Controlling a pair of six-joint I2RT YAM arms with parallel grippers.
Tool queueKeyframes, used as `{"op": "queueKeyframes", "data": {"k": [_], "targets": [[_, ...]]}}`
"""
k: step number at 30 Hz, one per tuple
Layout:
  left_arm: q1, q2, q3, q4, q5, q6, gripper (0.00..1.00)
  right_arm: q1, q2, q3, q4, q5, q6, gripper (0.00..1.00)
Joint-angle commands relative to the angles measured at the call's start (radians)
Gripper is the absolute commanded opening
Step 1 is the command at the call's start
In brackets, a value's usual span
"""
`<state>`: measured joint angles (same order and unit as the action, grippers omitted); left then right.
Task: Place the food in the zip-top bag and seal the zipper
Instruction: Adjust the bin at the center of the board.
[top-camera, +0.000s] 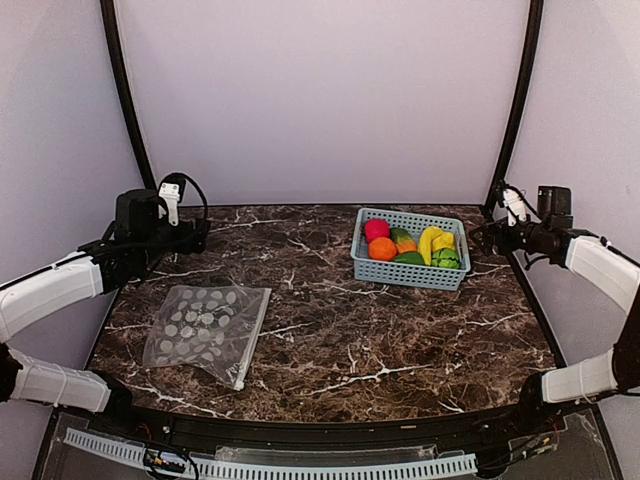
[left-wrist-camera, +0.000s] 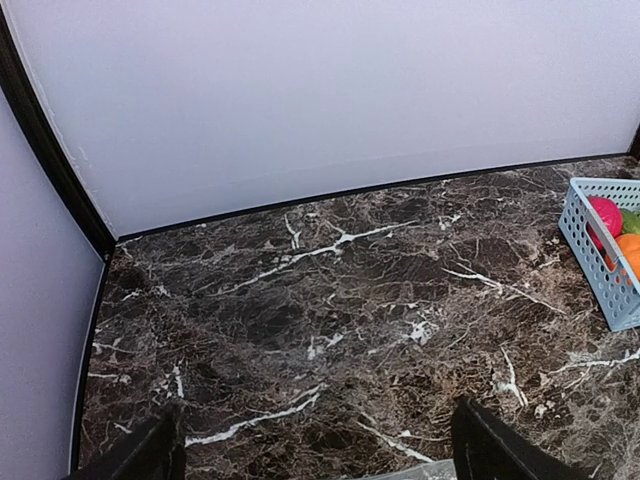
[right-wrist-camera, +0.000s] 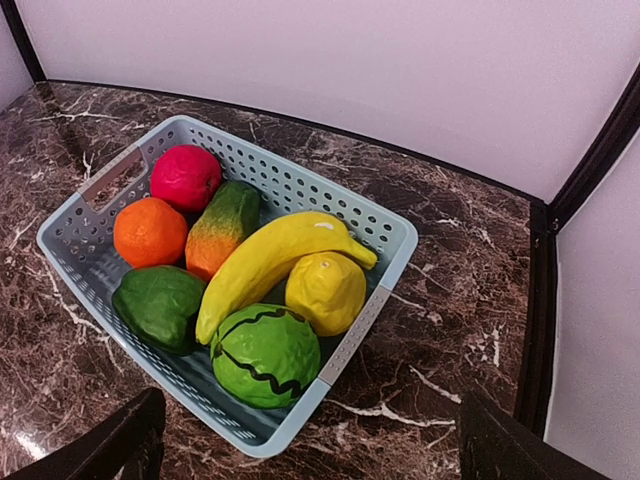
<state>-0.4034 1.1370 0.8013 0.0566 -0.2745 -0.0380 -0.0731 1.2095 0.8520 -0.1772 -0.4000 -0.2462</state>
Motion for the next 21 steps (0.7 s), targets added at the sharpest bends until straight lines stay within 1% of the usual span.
{"op": "queueKeyframes", "data": {"k": [1, 3, 4, 7, 9, 11, 16, 21], "targets": [[0.007, 0.005, -0.019, 0.029, 0.069, -0.003, 0.88, -0.001, 0.002, -0.006, 0.045, -0.011, -0.076, 0.99], [0.008, 0.007, -0.018, 0.032, 0.093, -0.012, 0.86, 0.006, 0.014, 0.02, -0.005, -0.077, -0.164, 0.95], [0.008, 0.013, -0.015, 0.023, 0.098, -0.021, 0.85, 0.019, 0.024, 0.043, -0.025, -0.087, -0.195, 0.93], [0.008, 0.027, 0.004, -0.003, 0.106, -0.036, 0.81, 0.091, 0.075, 0.112, -0.123, -0.077, -0.318, 0.85], [0.009, 0.031, 0.008, -0.011, 0.125, -0.056, 0.8, 0.143, 0.122, 0.156, -0.184, -0.05, -0.395, 0.77], [0.009, 0.03, 0.007, -0.009, 0.155, -0.073, 0.8, 0.183, 0.172, 0.198, -0.235, -0.029, -0.451, 0.72], [0.008, 0.031, 0.014, -0.023, 0.211, -0.104, 0.79, 0.26, 0.323, 0.288, -0.326, 0.006, -0.527, 0.64], [0.004, 0.029, 0.016, -0.026, 0.237, -0.117, 0.79, 0.288, 0.465, 0.38, -0.384, 0.012, -0.51, 0.59]]}}
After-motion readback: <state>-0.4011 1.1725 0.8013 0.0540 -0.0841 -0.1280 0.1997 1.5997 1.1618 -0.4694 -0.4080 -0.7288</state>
